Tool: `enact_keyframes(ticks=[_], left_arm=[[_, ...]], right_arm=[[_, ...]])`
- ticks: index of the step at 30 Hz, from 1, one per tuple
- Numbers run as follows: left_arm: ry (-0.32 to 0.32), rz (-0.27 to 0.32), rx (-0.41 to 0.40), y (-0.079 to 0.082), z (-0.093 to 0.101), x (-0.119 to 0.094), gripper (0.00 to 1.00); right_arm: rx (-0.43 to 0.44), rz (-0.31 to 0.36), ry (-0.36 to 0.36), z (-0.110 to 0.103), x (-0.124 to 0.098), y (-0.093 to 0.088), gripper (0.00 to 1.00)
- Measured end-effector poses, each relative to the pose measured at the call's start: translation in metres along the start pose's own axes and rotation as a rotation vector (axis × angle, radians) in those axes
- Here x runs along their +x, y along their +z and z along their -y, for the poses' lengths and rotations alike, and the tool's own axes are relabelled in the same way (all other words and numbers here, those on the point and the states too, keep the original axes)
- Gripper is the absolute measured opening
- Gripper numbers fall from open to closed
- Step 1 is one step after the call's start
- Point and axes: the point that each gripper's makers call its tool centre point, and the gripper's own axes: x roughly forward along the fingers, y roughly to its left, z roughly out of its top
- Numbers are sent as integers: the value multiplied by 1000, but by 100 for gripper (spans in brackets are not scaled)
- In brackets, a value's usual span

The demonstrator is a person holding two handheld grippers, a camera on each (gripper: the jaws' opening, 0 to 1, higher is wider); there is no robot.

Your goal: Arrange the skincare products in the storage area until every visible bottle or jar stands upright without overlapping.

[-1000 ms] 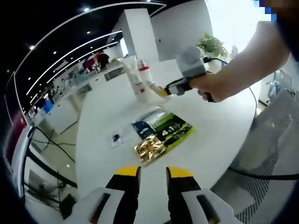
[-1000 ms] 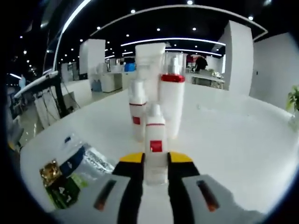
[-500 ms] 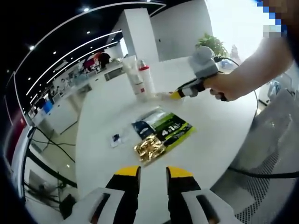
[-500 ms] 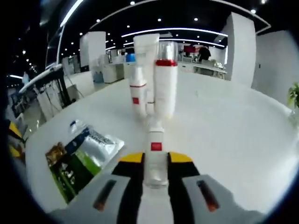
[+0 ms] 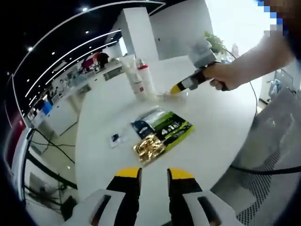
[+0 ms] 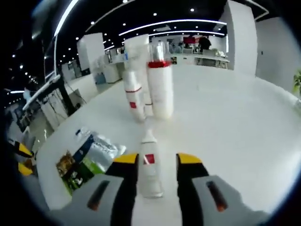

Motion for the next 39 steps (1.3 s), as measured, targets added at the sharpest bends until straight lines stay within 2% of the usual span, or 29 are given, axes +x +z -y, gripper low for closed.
enact_keyframes(ticks=[3, 4, 9, 11, 12, 15, 16, 18, 19, 22, 23, 24, 26, 32, 35, 37, 39], left_arm=[[6, 1, -7, 0, -2, 0, 23], [7, 1, -8, 0, -2, 0, 23], [12, 6, -11, 0, -3, -1, 23], [13, 4, -8, 0, -3, -1, 23], [13, 3, -7, -1, -3, -1, 23], [14, -1, -6, -1, -3, -1, 23], [15, -1, -6, -1, -3, -1, 23], [17, -3, -7, -2, -4, -1, 23], [14, -8, -8, -3, -3, -1, 23], [17, -7, -5, -3, -4, -1, 23], [16, -6, -7, -2, -4, -1, 23], [15, -7, -6, -3, -4, -1, 23], [13, -9, -3, -3, -3, -1, 23], [9, -10, 1, -3, -2, 0, 23], [7, -13, 0, -4, -2, 0, 23], [6, -14, 3, -4, -2, 0, 23], [2, -18, 1, -5, -1, 0, 23]], right_arm=[[-36, -63, 58, -8, 10, 1, 32], [-59, -115, 64, -9, 14, -3, 32], [-150, -197, 104, -22, 30, 0, 32], [-148, -275, 132, -30, 34, -8, 32], [-202, -292, 120, -29, 38, -9, 31], [-265, -333, 126, -31, 43, -14, 30], [-287, -314, 122, -30, 47, -10, 30], [-260, -323, 120, -32, 50, -10, 27], [-267, -330, 118, -30, 50, -10, 24], [-267, -348, 123, -30, 50, -11, 22], [-276, -354, 104, -27, 48, -12, 22], [-284, -342, 102, -27, 48, -10, 22], [-236, -310, 98, -28, 46, -2, 22], [-185, -176, 88, -26, 36, 30, 22], [-157, -112, 100, -29, 27, 45, 22], [-117, -48, 135, -35, 22, 57, 22], [-144, 7, 129, -34, 18, 68, 22]])
